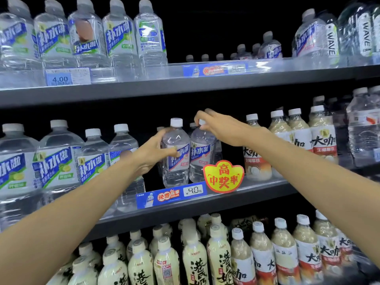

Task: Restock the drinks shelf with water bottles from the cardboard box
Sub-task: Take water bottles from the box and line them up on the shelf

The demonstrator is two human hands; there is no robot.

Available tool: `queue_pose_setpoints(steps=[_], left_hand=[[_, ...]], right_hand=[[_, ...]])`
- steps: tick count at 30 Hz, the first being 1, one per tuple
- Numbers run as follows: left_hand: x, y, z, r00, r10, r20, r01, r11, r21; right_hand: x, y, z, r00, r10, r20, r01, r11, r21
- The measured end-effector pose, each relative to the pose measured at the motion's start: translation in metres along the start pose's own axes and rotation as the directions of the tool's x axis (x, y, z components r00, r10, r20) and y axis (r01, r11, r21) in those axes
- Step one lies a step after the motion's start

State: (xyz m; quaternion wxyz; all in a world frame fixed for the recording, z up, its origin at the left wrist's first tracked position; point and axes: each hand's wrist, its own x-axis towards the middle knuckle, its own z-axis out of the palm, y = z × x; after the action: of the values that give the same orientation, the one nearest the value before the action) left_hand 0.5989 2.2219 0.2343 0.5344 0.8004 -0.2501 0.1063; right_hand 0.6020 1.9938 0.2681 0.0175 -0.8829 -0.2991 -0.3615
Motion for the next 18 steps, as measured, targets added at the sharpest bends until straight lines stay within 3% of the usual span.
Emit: queue_pose_setpoints(steps=[2,5,11,14,18], left_hand=[[0.006,0.001,-0.002,0.996,-0.091,0.018,0.092,0.994,-0.052],[0.017,-0.003,-0.002,0.980,-0.197,0.022,0.195,0.979,0.064],[0.033,-0.005,0.003,0.951,-0.308,-0.022,0.302,0.911,0.281],[0.044,0.005,-0.001,0.946,-0.316,-0.068,0.321,0.899,0.297],[0.050,0.024,-0.011,0.906,-0.423,0.005,0.403,0.867,0.294]], right_hand=[[0.013,0.005,0.006,1.000,0.002,0.014,-0.002,1.000,0.021],[0.029,0.008,0.014,0.999,-0.032,0.012,0.031,0.994,0.107],[0.048,0.015,0.045,0.989,0.113,0.094,-0.137,0.941,0.311],[0.054,0.011,0.047,0.968,0.181,0.171,-0.233,0.905,0.356],[0.046,0.020,0.045,0.938,0.061,0.341,-0.226,0.854,0.469]])
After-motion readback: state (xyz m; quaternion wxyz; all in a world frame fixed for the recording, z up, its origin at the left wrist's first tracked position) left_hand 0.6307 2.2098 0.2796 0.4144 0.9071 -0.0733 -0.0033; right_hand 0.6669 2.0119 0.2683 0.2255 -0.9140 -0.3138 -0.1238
